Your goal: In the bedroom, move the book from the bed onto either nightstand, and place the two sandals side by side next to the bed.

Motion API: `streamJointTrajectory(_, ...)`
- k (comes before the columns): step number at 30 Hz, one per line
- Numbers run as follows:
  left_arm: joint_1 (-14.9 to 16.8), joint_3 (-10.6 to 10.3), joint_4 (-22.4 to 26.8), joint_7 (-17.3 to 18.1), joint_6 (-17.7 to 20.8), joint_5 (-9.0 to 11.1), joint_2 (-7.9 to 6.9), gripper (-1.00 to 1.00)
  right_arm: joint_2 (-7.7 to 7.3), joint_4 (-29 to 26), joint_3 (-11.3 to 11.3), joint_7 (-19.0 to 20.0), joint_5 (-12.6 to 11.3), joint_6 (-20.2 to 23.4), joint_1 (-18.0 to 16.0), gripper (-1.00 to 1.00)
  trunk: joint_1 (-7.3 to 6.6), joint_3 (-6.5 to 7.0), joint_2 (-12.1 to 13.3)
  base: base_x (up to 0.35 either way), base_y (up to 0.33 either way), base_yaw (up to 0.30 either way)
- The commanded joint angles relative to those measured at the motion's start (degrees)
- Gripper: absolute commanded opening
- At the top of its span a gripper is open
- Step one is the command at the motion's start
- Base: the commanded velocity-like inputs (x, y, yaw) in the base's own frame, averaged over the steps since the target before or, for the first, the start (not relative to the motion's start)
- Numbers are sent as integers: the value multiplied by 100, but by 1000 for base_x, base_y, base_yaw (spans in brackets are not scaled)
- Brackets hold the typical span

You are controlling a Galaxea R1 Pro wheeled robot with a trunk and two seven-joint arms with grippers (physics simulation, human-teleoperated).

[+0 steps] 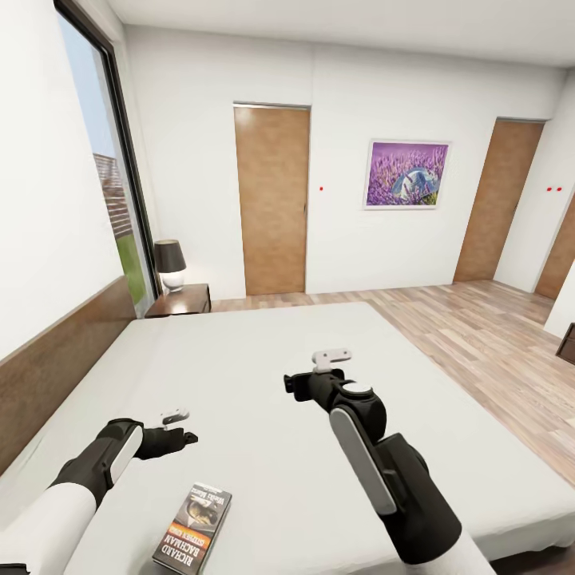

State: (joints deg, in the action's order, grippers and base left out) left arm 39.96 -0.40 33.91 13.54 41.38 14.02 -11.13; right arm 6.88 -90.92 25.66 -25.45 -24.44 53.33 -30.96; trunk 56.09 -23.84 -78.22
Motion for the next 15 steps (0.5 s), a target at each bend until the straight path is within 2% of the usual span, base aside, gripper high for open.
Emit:
streamJointTrajectory(1, 3, -4, 8, 8, 28, 13, -3, 100, 22, -4, -16, -59, -59, 63, -12, 100, 0, -7, -4, 0, 0, 0)
streamJointTrajectory(15, -1, -4, 18, 8, 28, 13, -3, 100, 59, 2, -81, -63, -61, 259, 4, 100, 0, -7, -4, 0, 0, 0)
